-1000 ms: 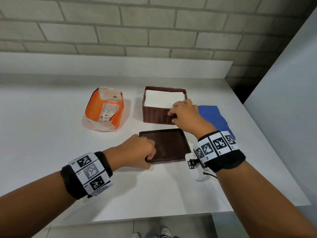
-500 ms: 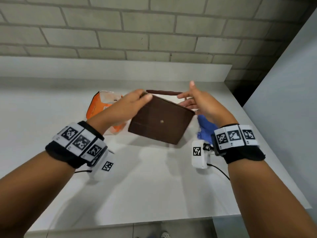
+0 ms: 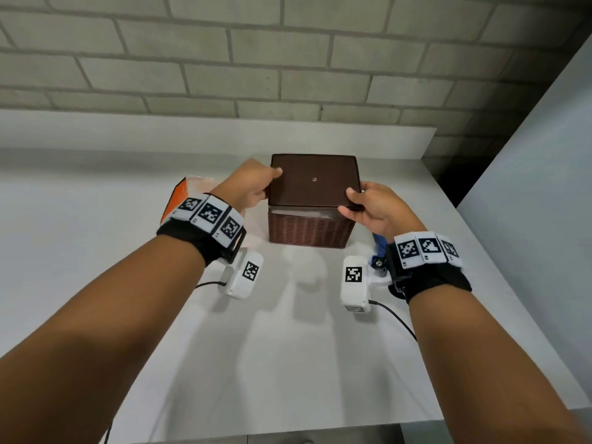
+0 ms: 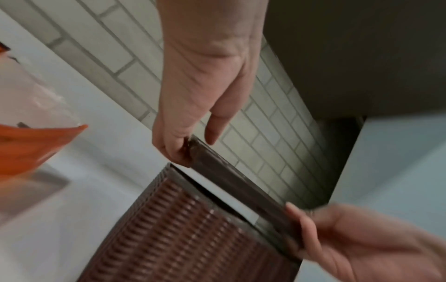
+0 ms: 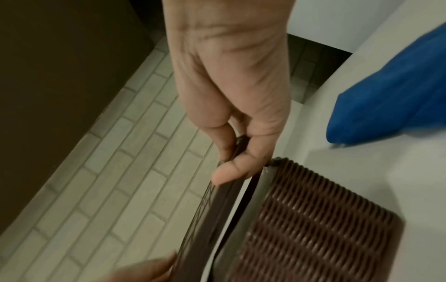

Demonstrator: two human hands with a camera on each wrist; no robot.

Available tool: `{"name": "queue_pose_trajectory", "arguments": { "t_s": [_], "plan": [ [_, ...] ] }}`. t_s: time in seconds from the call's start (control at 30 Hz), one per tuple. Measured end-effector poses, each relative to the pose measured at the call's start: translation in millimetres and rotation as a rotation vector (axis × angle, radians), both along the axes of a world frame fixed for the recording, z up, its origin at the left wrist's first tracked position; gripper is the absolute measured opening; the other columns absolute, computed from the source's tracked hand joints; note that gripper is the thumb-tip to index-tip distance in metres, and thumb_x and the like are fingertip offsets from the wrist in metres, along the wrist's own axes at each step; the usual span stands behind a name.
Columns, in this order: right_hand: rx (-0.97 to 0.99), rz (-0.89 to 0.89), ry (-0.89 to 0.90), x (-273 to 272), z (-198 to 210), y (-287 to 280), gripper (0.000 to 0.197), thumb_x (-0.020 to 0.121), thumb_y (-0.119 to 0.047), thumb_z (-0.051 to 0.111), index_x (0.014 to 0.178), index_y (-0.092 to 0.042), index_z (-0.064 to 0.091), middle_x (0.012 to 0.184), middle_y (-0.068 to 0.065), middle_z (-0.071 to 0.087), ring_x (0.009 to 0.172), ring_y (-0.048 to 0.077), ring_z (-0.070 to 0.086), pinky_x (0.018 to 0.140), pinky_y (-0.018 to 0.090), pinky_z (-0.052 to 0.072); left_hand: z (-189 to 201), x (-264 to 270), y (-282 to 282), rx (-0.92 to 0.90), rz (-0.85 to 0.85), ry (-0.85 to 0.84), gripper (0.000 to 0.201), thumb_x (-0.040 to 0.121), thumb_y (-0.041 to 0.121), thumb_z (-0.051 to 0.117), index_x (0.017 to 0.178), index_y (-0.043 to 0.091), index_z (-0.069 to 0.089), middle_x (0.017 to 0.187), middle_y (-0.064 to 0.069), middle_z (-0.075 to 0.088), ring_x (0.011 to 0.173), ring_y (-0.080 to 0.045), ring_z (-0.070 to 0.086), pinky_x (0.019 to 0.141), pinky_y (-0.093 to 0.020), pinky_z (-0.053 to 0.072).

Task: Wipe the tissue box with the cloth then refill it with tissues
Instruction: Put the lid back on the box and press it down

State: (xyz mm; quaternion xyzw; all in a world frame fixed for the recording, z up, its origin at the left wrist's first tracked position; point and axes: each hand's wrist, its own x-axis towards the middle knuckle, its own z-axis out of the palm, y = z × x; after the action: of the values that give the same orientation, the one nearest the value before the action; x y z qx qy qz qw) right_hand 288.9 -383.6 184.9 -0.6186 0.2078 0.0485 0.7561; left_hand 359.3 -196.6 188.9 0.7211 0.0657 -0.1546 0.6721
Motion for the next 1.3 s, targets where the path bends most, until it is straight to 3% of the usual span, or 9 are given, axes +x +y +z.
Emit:
{"name": "queue_pose_trajectory", "arguments": {
  "t_s": [0.1, 0.23, 0.4, 0.5, 0.77, 0.87, 0.97, 1.1, 1.3],
  "plan": [
    [-0.182, -0.073, 0.050, 6, -5, 7, 0.032, 0.097, -0.007, 0.048, 0.127, 0.002, 0.051, 0.110, 0.013, 0.057, 0.092, 0.022, 0.058, 0.053, 0.022, 0.058, -13, 5, -6, 0.257, -0.024, -0.079, 0.025, 0.094, 0.011, 0.053, 0.069, 0.008, 0.052, 0.079, -0.009, 0.055, 0.089, -0.024, 0.053, 0.072, -0.030, 0.043],
    [-0.830, -0.077, 0.061, 14, -15, 16, 0.036, 0.096, -0.025, 0.048, 0.117, 0.003, 0.057, 0.121, 0.020, 0.060, 0.103, 0.034, 0.059, 0.077, 0.038, 0.053, -13, 7, -11, 0.659, -0.050, -0.232, 0.023, 0.097, 0.021, 0.048, 0.087, 0.002, 0.056, 0.092, -0.016, 0.055, 0.104, -0.035, 0.059, 0.076, -0.034, 0.042],
    [-1.007, -0.036, 0.140, 21, -25, 18, 0.040, 0.098, -0.025, 0.040, 0.120, 0.005, 0.055, 0.129, 0.025, 0.051, 0.114, 0.039, 0.054, 0.095, 0.041, 0.045, -15, 10, -13, 0.814, -0.081, -0.244, 0.035, 0.095, 0.022, 0.051, 0.101, -0.010, 0.061, 0.119, -0.026, 0.062, 0.112, -0.039, 0.058, 0.090, -0.039, 0.046],
    [-1.041, 0.010, 0.151, 23, -27, 16, 0.040, 0.098, -0.023, 0.038, 0.119, 0.007, 0.054, 0.129, 0.026, 0.050, 0.115, 0.040, 0.053, 0.097, 0.041, 0.044, -20, 12, -9, 0.828, -0.066, -0.246, 0.038, 0.095, 0.021, 0.051, 0.061, 0.006, 0.045, 0.096, -0.024, 0.065, 0.108, -0.039, 0.060, 0.084, -0.037, 0.047],
    [-1.184, 0.062, 0.127, 18, -34, 18, 0.046, 0.101, -0.029, 0.031, 0.131, 0.005, 0.043, 0.136, 0.025, 0.038, 0.124, 0.039, 0.044, 0.103, 0.043, 0.037, -33, 7, -2, 0.798, -0.015, -0.299, 0.048, 0.094, 0.022, 0.053, 0.051, 0.010, 0.037, 0.054, -0.004, 0.040, 0.065, -0.029, 0.049, 0.059, -0.027, 0.033],
    [-1.255, 0.050, 0.079, 17, -35, 19, 0.048, 0.101, -0.027, 0.032, 0.139, 0.002, 0.035, 0.140, 0.025, 0.034, 0.129, 0.037, 0.036, 0.103, 0.045, 0.036, -33, 3, -6, 0.837, -0.032, -0.356, 0.033, 0.096, 0.030, 0.048, 0.099, 0.001, 0.063, 0.102, -0.018, 0.061, 0.111, -0.035, 0.054, 0.085, -0.037, 0.043],
    [-1.326, 0.099, -0.017, 21, -28, 23, 0.060, 0.100, -0.035, 0.031, 0.150, -0.006, 0.016, 0.154, 0.021, 0.017, 0.142, 0.036, 0.019, 0.112, 0.048, 0.027, -30, 1, -14, 0.962, -0.185, -0.476, 0.056, 0.098, 0.043, 0.035, 0.147, 0.017, 0.028, 0.154, -0.016, 0.023, 0.144, -0.034, 0.014, 0.113, -0.049, 0.021],
    [-1.397, 0.317, -0.012, 37, -27, 27, 0.065, 0.100, -0.047, 0.021, 0.153, -0.014, 0.005, 0.161, 0.012, -0.007, 0.149, 0.031, -0.010, 0.120, 0.048, 0.002, -36, 10, -23, 1.115, -0.495, -0.525, 0.061, 0.097, 0.054, 0.018, 0.152, 0.029, 0.007, 0.161, -0.004, -0.009, 0.146, -0.029, -0.020, 0.115, -0.055, -0.011],
    [-1.473, 0.433, 0.013, 50, -32, 20, 0.065, 0.100, -0.049, 0.016, 0.153, -0.014, 0.001, 0.162, 0.007, -0.007, 0.149, 0.025, -0.012, 0.120, 0.049, -0.001, -41, 17, -24, 1.184, -0.527, -0.565, 0.059, 0.101, 0.042, 0.014, 0.152, 0.015, 0.003, 0.161, -0.009, -0.007, 0.148, -0.026, -0.015, 0.116, -0.055, -0.010]
  ]
}}
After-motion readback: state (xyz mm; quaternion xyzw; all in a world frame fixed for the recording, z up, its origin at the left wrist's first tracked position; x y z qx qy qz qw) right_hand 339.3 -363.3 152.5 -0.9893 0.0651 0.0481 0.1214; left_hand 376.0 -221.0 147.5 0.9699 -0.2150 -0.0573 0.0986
